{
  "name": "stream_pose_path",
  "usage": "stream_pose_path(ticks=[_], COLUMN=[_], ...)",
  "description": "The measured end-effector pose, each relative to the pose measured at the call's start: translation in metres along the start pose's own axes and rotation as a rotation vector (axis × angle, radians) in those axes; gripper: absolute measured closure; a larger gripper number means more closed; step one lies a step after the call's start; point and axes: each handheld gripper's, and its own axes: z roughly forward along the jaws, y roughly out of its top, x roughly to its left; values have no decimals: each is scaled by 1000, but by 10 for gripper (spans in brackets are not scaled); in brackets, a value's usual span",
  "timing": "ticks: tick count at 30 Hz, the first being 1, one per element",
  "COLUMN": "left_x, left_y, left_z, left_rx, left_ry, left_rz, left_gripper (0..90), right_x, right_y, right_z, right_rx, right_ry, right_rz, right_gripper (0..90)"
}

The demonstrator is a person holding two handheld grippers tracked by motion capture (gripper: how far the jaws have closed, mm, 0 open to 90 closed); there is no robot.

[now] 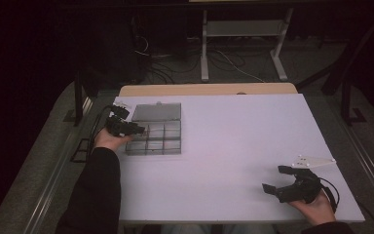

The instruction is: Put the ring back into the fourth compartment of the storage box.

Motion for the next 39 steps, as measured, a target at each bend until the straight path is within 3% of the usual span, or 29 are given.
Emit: stream_pose_path(ticks=[5,8,14,16,22,28,34,39], left_x=[-3,-5,-10,-13,-22,-33,-45,-58], left_y=[-1,-4,-13,-17,-28,-36,-42,-49], left_z=[-8,-13,-23,-26,-34,-41,-49,-53], left_rx=[-23,-76,-134,-164,-185,-196,-241,-263], left_ry=[-31,-39,-67,-79,-54,-59,-86,-99], left_rz=[-41,-62,-69,-99,-115,-95,-87,-51], left_gripper=[456,392,235,186,12,0,0,0], right_x=[1,1,1,1,2,2,2,1], right_y=[0,0,0,0,0,0,0,0], right_z=[0,0,0,0,0,0,0,-1], right_rx=[1,2,-2,-2,-1,-1,-1,-6], right_ry=[-2,-3,-3,-3,-2,-1,-2,-2], right_rz=[-8,-8,-3,-3,-1,-1,1,-1], right_gripper=[1,1,1,1,1,0,0,1])
